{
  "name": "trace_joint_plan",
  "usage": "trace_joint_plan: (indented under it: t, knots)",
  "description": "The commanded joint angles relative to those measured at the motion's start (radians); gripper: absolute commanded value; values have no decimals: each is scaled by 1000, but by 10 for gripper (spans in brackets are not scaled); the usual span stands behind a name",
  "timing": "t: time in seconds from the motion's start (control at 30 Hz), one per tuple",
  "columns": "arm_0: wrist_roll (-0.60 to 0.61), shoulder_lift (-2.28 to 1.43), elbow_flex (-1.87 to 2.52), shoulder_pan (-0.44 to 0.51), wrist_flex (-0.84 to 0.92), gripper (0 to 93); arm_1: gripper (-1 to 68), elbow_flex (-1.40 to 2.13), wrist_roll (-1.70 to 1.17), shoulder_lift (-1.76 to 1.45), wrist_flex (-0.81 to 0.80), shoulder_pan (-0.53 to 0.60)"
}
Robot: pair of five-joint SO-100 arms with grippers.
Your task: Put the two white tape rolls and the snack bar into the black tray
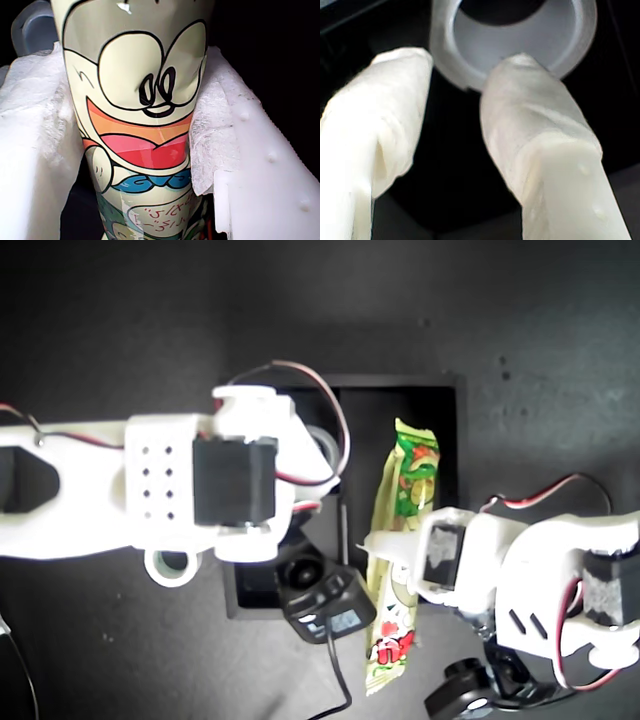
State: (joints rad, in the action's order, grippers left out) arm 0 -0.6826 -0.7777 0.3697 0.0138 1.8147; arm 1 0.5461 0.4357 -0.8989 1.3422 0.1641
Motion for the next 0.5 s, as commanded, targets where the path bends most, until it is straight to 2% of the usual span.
trace_joint_plan:
  t: [0.0, 0.13, 0.3, 0.47]
  knots:
    - [-12, -11, -18, -18, 18, 77, 91, 0, 20, -9, -15, 8]
    - [-12, -18, -15, -31, 18, 76, 102, 12, 21, -9, -15, 11]
    - [0, -63, 6, -40, 18, 103, 193, 20, 17, -9, -11, 21]
    - [15, -190, 89, -52, 18, 129, 235, 20, 17, -9, -2, 26]
